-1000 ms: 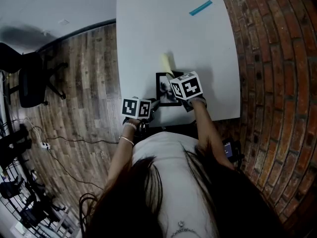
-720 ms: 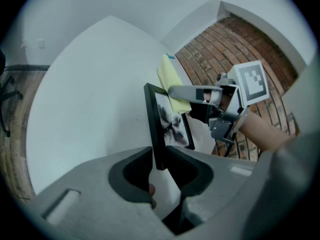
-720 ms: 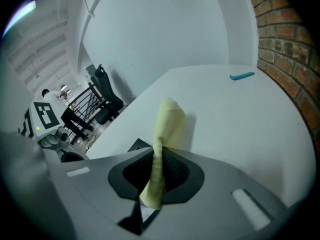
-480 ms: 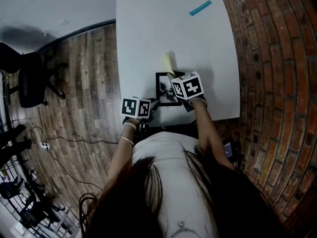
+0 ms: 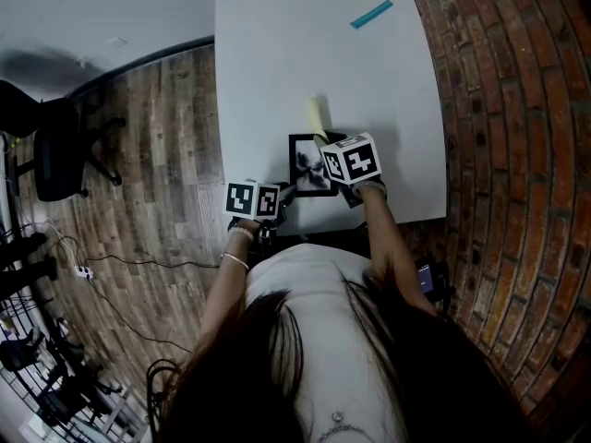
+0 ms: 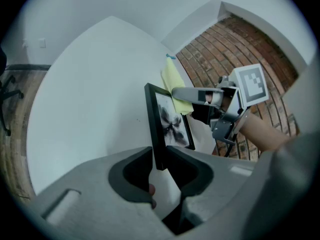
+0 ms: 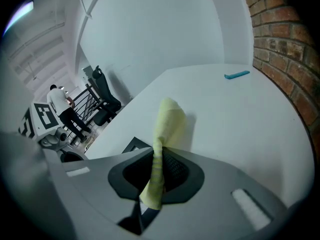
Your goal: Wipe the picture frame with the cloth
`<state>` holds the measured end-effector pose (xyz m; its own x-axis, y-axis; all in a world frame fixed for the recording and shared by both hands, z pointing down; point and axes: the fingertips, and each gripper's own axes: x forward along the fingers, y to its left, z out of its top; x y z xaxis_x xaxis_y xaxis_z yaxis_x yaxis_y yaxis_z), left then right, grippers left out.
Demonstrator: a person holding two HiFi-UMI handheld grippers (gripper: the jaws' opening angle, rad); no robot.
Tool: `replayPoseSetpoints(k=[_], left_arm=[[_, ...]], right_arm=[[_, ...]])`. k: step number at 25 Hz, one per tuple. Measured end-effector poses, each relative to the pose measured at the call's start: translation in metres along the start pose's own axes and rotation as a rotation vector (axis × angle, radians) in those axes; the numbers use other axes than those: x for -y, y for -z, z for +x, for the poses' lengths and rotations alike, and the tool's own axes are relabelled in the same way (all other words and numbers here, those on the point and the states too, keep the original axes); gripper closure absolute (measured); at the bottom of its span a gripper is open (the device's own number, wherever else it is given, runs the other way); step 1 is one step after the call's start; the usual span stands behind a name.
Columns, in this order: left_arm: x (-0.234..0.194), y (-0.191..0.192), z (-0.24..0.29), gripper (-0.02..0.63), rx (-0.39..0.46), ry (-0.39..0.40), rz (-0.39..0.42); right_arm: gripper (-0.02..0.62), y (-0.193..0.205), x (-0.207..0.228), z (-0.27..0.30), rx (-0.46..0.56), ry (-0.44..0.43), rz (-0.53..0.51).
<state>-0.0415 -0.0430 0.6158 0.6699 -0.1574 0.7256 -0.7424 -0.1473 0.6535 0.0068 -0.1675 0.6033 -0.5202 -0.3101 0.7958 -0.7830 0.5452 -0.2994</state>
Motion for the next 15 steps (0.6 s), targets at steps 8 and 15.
replayPoseSetpoints(k=[8,15], left_arm=[[0.0008,-0.0009,-0.0001,0.516,0.000,-0.002,-0.002],[0.0005,-0.0003,0.0011,0.515,-0.001,-0.005,-0.002]], right_arm=[[0.560,0.0002,0.0049,-0.0036,0.001,0.010,0.005],[0.559,0.0019,0.0074,-0.0043,0.004,0.012,0.010]])
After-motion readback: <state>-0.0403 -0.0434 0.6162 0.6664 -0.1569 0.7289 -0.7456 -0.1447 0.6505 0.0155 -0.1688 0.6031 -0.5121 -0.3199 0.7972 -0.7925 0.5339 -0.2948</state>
